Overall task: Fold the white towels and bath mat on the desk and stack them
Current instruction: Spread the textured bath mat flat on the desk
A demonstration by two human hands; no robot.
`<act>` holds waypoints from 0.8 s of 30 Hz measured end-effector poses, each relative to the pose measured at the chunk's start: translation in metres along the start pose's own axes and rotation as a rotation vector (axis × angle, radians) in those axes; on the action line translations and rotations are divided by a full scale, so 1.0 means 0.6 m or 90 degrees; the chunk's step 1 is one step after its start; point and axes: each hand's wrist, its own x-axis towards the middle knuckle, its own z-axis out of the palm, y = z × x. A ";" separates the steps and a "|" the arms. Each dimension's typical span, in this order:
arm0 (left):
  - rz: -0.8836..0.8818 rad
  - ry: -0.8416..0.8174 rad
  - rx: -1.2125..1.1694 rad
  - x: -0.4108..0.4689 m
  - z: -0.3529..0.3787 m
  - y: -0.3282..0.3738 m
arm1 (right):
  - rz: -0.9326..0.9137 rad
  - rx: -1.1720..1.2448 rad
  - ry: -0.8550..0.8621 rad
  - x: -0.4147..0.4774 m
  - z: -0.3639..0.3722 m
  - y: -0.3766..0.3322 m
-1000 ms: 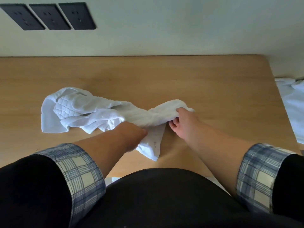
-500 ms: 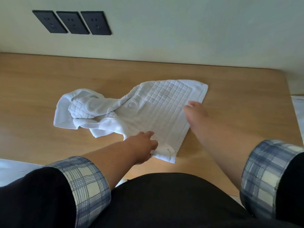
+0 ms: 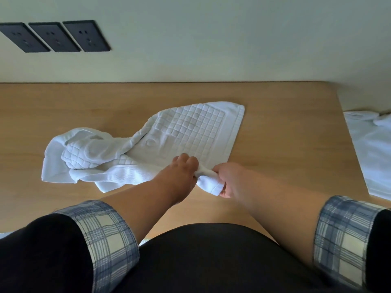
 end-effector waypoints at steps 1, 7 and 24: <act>0.010 0.017 -0.003 0.002 -0.001 0.003 | -0.022 0.056 -0.027 0.005 -0.005 0.000; 0.083 -0.042 0.028 0.011 0.005 0.041 | -0.264 0.221 0.089 0.010 -0.067 -0.028; 0.111 -0.450 0.110 -0.024 0.015 0.048 | -0.203 -0.167 0.042 0.019 -0.027 0.009</act>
